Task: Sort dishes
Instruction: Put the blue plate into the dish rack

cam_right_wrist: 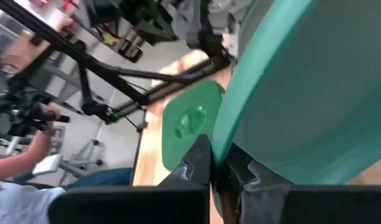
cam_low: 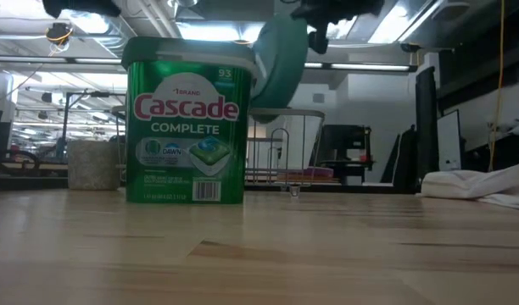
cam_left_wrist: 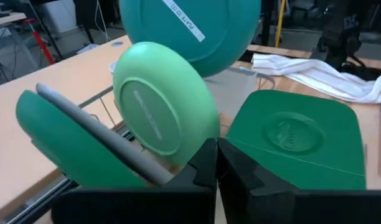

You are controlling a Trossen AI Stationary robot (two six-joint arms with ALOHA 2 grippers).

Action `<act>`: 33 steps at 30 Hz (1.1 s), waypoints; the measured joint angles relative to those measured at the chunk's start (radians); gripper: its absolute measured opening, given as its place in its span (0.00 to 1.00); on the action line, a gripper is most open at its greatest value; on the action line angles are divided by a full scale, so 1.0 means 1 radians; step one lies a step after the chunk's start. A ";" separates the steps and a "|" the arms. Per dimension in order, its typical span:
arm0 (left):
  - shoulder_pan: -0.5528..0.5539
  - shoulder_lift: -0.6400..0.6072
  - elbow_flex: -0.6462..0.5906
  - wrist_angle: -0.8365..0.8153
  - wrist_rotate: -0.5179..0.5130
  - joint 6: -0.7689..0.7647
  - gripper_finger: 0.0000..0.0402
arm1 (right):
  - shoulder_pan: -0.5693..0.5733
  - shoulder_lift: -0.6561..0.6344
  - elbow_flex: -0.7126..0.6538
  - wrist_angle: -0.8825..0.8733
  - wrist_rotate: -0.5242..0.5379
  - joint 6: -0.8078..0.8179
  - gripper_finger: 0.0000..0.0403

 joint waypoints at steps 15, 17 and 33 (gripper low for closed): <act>0.000 -0.144 -0.047 0.004 -0.024 -0.034 0.00 | -0.095 -0.003 -0.144 0.164 -0.104 0.030 0.01; 0.000 -0.144 -0.046 0.007 -0.024 -0.034 0.00 | -0.096 -0.002 -0.160 0.163 -0.129 0.031 0.01; 0.001 -0.167 -0.046 0.003 0.002 0.020 0.00 | -0.158 -0.195 -0.169 0.063 -0.317 -0.130 0.01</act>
